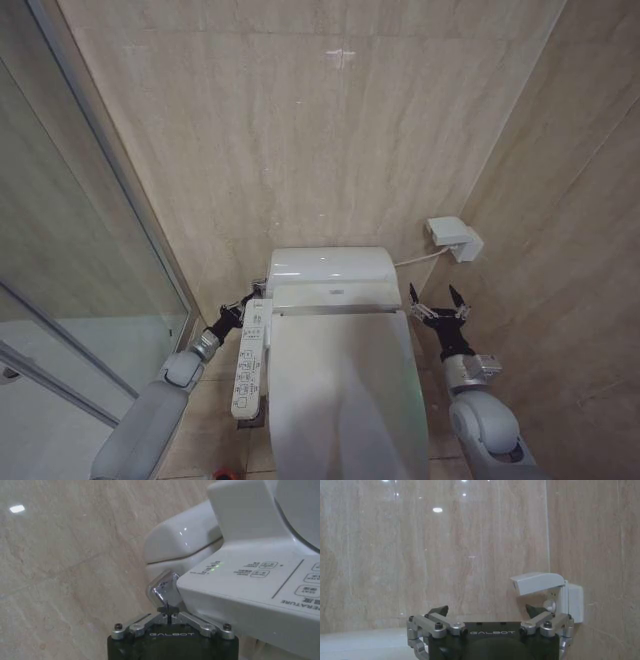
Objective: Open the toilet lid, clean the toilet bowl with a toilet brush, close the toilet lid, and flush.
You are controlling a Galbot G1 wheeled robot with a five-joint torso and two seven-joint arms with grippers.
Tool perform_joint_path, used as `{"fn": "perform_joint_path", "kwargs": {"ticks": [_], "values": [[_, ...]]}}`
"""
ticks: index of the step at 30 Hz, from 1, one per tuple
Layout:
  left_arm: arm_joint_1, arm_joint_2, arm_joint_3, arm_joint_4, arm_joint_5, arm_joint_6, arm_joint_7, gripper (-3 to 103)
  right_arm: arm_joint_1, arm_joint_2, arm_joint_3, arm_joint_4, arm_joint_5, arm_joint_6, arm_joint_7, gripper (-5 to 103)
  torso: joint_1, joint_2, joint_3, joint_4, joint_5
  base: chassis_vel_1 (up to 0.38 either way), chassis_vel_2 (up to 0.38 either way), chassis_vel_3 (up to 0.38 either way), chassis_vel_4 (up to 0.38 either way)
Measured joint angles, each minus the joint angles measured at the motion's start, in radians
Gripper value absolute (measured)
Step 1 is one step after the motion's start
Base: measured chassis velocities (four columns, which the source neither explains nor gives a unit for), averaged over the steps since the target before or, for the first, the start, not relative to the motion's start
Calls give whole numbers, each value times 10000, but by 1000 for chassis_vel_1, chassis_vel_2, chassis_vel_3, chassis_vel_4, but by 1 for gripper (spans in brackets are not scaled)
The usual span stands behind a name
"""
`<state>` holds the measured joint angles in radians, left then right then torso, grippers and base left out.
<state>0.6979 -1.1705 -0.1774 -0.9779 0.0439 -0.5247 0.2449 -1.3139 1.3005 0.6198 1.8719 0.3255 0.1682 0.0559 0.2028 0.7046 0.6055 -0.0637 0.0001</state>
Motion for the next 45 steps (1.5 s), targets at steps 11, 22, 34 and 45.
{"fn": "perform_joint_path", "kwargs": {"ticks": [11, 22, 34, 45], "values": [[-62, -15, 8, 65, 0, -8, -2, 0, 0, 0, 0, 0, 0, 0, 0, 100, 0, -1, 0, -3, -2, 0, 0, 0, 0], [-110, -148, -83, 222, -3, -67, 0, 0, 0, 0, 0, 0, 0, 0, 0, 100, 1, -1, -1, -4, 0, 0, 0, 0, 0], [1253, -481, -1605, -208, 93, 223, -594, 0, 0, 0, 0, 0, 0, 0, 0, 100, 6, -2, 0, -12, -5, 0, 0, 0, 0], [2656, -568, -2516, -3078, -1494, 1866, -3012, 6, 0, 0, -1, 0, 0, 0, -1, 100, 3, -2, -1, -5, -4, 0, 0, 0, 0]]}}
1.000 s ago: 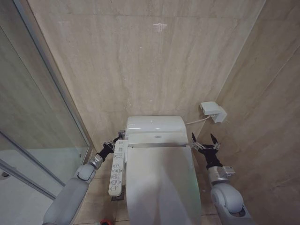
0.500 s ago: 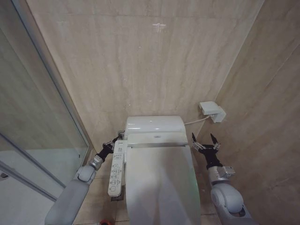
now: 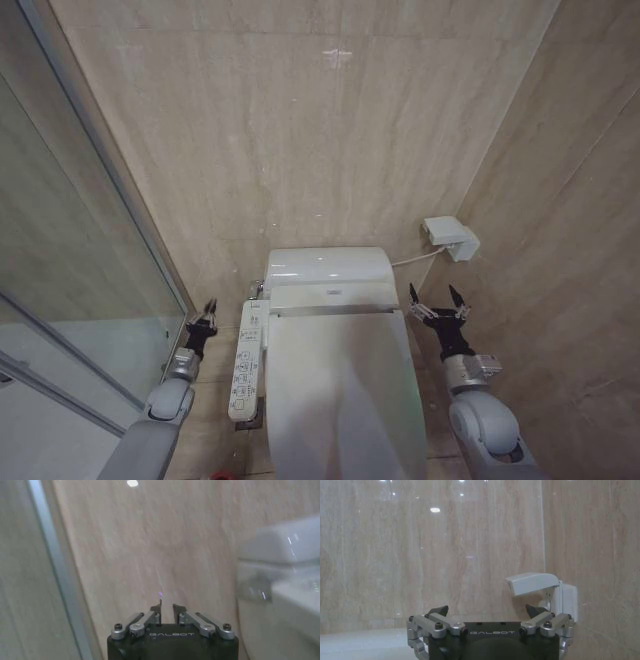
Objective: Open the toilet lid, clean the toilet bowl with a toilet brush, close the toilet lid, and flush.
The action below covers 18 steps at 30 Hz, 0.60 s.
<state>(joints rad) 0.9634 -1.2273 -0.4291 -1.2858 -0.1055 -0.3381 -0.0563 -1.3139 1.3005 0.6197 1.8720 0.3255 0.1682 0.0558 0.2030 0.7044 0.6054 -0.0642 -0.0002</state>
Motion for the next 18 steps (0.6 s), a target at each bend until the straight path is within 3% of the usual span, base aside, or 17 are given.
{"fn": "perform_joint_path", "kwargs": {"ticks": [3, 4, 11, 12, 18], "values": [[279, -89, -342, -718, -11, 200, -192, 6, 0, 0, 1, 0, 0, 0, 1, 100, -1, 0, -1, 1, 6, 0, 0, 0, 0], [395, -136, -436, -1022, -38, 319, -228, 33, 0, 0, 0, 0, 0, 0, 1, 100, -1, 0, 0, 4, 4, 0, 0, 0, 0], [1589, -483, -1148, -3059, -319, 1054, -469, 33, 0, 0, 0, 0, 0, -1, 0, 100, -1, 0, 0, 4, 0, 0, 0, 0, 0], [1845, -529, -1272, -3449, -392, 1191, -506, 60, 0, 0, 1, 0, 0, 0, 2, 100, -1, 1, 0, 4, 2, 0, 0, 0, 0], [2735, -787, -1760, -4850, -604, 1691, -569, 60, 0, 0, 1, 0, 0, -1, 0, 100, -2, 2, -1, 3, 4, 0, 0, 0, 0]]}}
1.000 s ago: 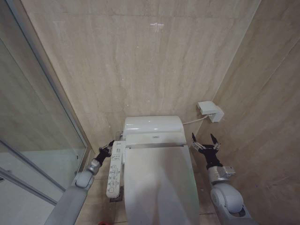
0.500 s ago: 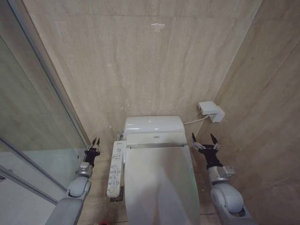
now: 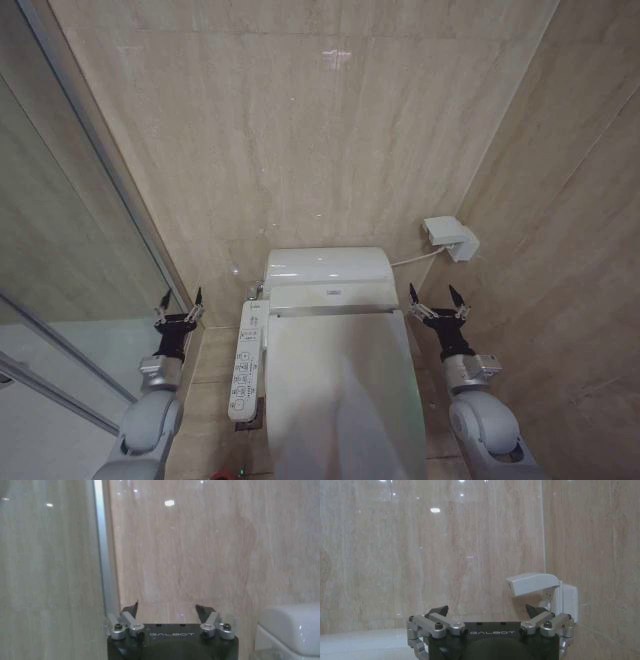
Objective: Open the toilet lid, clean the toilet bowl with a toilet brush, close the toilet lid, and flush.
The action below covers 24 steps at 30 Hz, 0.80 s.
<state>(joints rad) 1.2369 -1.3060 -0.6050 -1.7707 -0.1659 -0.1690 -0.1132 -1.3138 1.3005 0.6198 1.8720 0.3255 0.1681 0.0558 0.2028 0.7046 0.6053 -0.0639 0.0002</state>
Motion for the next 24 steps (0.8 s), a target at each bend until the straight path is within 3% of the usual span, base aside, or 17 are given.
{"fn": "perform_joint_path", "kwargs": {"ticks": [1, 8, 9, 24], "values": [[330, -114, -81, -431, -69, 104, -2, 87, 0, 0, 0, 0, 0, 0, 0, 100, 1, 0, 0, -2, 0, 0, 0, 0, 0], [1208, -327, -192, -1377, -243, 125, 211, 87, 0, 0, 0, 0, 0, 0, 0, 100, 0, 0, 0, -1, -1, 0, 0, 0, 0], [1325, -322, -193, -1482, -260, 57, 215, 100, 0, 0, 0, 0, 1, 0, 0, 100, 0, 0, 0, -1, 0, 0, 0, 0, 0], [1692, -201, 394, -1693, 78, -618, 274, 100, 0, 0, 0, 0, 0, 0, 0, 100, 1, 0, 1, -1, -1, 0, 0, 0, 0]]}}
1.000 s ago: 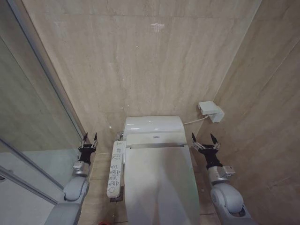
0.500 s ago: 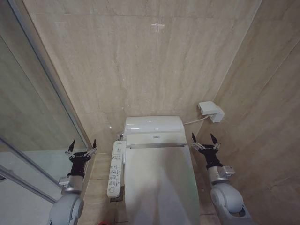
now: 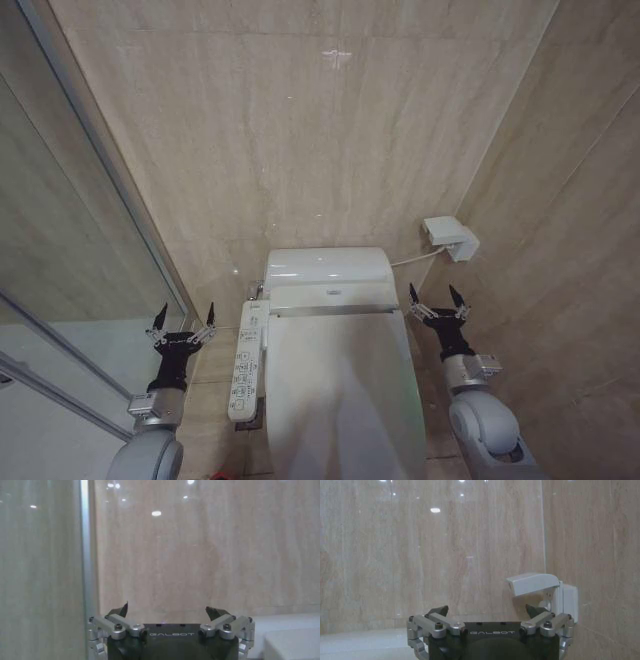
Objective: Open the toilet lid, clean the toilet bowl with a toilet brush, close the toilet lid, and flush.
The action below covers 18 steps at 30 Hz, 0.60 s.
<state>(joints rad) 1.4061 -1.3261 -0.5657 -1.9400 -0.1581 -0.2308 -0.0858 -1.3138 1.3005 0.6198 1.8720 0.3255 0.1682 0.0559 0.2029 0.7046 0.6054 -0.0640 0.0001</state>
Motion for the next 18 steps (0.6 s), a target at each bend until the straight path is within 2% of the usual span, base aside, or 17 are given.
{"fn": "perform_joint_path", "kwargs": {"ticks": [7, 18], "values": [[-147, 41, 532, -45, 69, -8, 1, 100, 0, 0, 0, 0, 0, 0, 0, 100, 0, 0, 0, -1, 0, 0, 0, 0, 0], [-296, -17, 576, 13, 229, 28, 7, 100, 0, 0, 0, 0, 0, 0, 0, 100, 1, -1, 0, 0, 0, 0, 0, 0, 0]]}}
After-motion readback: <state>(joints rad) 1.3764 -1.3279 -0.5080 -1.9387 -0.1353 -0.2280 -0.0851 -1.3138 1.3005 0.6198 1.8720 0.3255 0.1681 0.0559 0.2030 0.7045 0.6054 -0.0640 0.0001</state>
